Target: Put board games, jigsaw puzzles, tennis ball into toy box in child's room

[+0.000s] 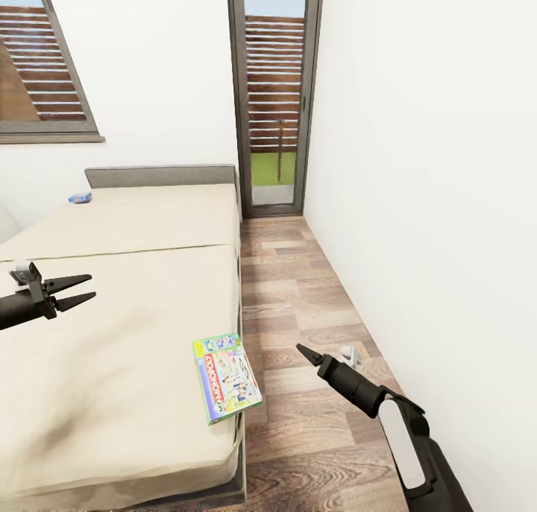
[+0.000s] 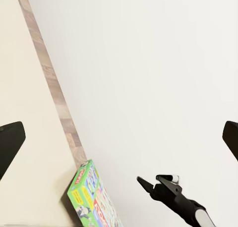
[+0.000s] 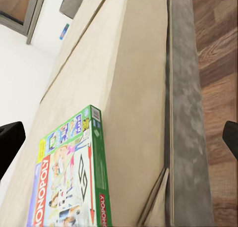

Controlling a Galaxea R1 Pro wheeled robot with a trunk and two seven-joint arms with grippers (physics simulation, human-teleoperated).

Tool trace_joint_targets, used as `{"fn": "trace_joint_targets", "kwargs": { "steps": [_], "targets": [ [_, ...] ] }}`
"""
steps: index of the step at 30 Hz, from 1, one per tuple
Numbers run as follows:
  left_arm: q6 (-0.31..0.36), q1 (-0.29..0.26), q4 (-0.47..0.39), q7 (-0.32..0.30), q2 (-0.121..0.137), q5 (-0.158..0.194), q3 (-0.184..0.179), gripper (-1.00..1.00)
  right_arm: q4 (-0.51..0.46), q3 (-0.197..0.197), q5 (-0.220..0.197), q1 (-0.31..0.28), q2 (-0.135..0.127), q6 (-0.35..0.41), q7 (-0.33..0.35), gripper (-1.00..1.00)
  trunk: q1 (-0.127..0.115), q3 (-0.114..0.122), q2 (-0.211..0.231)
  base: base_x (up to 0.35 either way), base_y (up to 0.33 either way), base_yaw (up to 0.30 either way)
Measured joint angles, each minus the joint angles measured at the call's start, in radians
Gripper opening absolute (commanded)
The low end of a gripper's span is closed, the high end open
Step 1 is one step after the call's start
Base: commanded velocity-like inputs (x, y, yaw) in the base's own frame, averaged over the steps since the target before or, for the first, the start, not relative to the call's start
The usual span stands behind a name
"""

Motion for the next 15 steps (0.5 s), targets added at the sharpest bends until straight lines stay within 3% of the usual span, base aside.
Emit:
{"fn": "trace_joint_targets", "kwargs": {
  "steps": [8,12,15],
  "targets": [
    [0.000,0.000,0.000,0.000,0.000,-0.001,0.000,1.00,0.021,-0.033,-0.001,-0.003,-0.010,0.006,0.000,1.00,0.000,0.000,0.000,-0.015,0.000,0.000],
    [0.000,0.000,0.000,0.000,0.000,0.000,0.000,1.00,0.043,-0.050,-0.006,-0.003,-0.034,0.012,0.000,1.00,0.000,0.000,0.000,-0.002,0.000,0.000],
    [0.000,0.000,0.000,0.000,0.000,-0.001,0.000,1.00,0.084,-0.076,-0.033,-0.007,-0.064,0.016,0.004,1.00,0.000,0.000,0.000,0.000,0.000,0.000]
  ]
}}
